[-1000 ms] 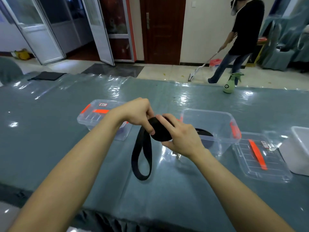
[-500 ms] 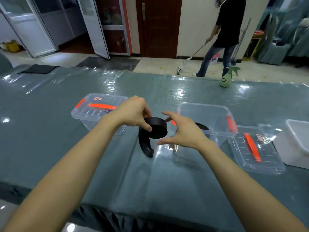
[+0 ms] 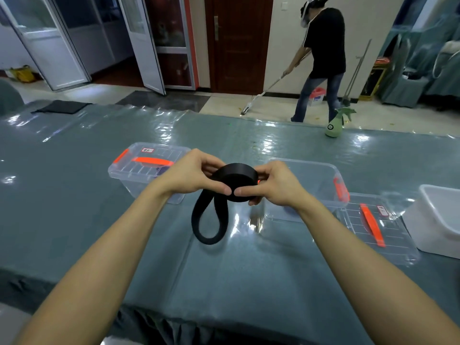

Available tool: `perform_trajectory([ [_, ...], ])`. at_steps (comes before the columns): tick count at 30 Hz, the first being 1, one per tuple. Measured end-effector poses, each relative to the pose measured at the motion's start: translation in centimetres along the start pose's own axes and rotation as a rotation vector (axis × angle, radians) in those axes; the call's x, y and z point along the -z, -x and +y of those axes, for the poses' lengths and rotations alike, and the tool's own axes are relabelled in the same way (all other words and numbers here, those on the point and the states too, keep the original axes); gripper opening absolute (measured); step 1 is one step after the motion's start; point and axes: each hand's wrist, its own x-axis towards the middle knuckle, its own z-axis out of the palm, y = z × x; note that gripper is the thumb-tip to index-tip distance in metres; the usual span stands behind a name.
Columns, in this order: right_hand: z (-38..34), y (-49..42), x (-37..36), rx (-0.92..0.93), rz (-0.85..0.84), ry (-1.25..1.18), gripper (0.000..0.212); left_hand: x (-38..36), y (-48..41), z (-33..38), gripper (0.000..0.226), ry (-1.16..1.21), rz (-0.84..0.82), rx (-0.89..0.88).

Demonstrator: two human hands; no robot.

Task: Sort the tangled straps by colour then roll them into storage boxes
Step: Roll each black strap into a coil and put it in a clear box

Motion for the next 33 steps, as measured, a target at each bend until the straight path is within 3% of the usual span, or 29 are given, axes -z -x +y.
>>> perform_trajectory([
  [4, -0.3, 0.9, -0.3, 0.008, -0.020, -0.004, 0.038, 0.2, 0.2, 1.3, 0.046, -0.048, -0.018, 0.000],
  [8, -1.6, 1.3, -0.8, 0.037, -0.023, 0.100, 0.036, 0.2, 0.2, 3.3, 0.040, -0.295, -0.066, -0.041],
  [14, -1.6, 2.1, -0.7, 0.063, 0.086, -0.102, 0.031, 0.3, 0.9, 3.1, 0.038, -0.366, -0.026, -0.044],
  [16, -1.3, 2.5, -1.0, 0.069, 0.067, -0.048, 0.053, 0.2, 1.0, 2.9, 0.032, -0.383, -0.019, -0.015],
  [17, -1.3, 2.9, -1.1, 0.092, 0.069, 0.114, 0.079, 0.2, 1.0, 2.9, 0.031, -0.401, -0.029, 0.011],
  [19, -0.6, 3.9, -1.4, 0.216, 0.124, 0.634, 0.130, 0.5, 0.9, 3.3, 0.031, -0.467, -0.075, 0.081],
  [20, 0.1, 4.3, -2.0, 0.328, 0.157, 0.877, 0.137, 0.6, 0.9, 3.5, 0.032, -0.499, -0.107, 0.112],
  [23, 2.4, 5.2, -4.6, 0.587, 0.299, 1.175, 0.110, 0.1, 1.0, 3.9, 0.030, -0.516, -0.207, 0.139],
  [26, 3.9, 5.4, -6.7, 0.631, 0.482, 1.082, 0.081, -0.9, 1.6, 2.8, 0.035, -0.454, -0.239, 0.165],
  [28, 4.8, 5.8, -7.2, 0.627, 0.548, 1.015, 0.072, -1.2, 3.3, 0.7, 0.046, -0.260, -0.234, 0.204],
  [30, 5.8, 6.4, -7.0, 0.584, 0.624, 0.958, 0.067, -2.0, 5.9, -2.8, 0.056, 0.000, -0.145, 0.212],
  [33, 6.6, 7.2, -6.7, 0.506, 0.711, 0.884, 0.072, -6.2, 9.9, -8.8, 0.054, 0.190, 0.201, 0.336],
])
